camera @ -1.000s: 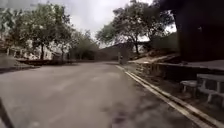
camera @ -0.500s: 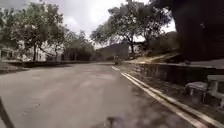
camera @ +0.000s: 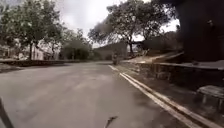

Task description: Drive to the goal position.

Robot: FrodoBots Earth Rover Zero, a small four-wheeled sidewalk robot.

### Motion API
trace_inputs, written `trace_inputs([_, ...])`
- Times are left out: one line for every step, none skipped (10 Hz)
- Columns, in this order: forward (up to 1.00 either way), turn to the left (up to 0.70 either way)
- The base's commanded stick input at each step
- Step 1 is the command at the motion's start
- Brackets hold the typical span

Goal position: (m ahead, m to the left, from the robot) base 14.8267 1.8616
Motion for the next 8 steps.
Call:
trace_inputs([0.7, 0.0])
trace_inputs([0.7, 0.0])
trace_inputs([0.7, 0.0])
trace_inputs([0.7, 0.0])
trace_inputs([0.7, 0.0])
trace_inputs([0.7, 0.0])
trace_inputs([0.7, 0.27])
trace_inputs([0.7, 0.27])
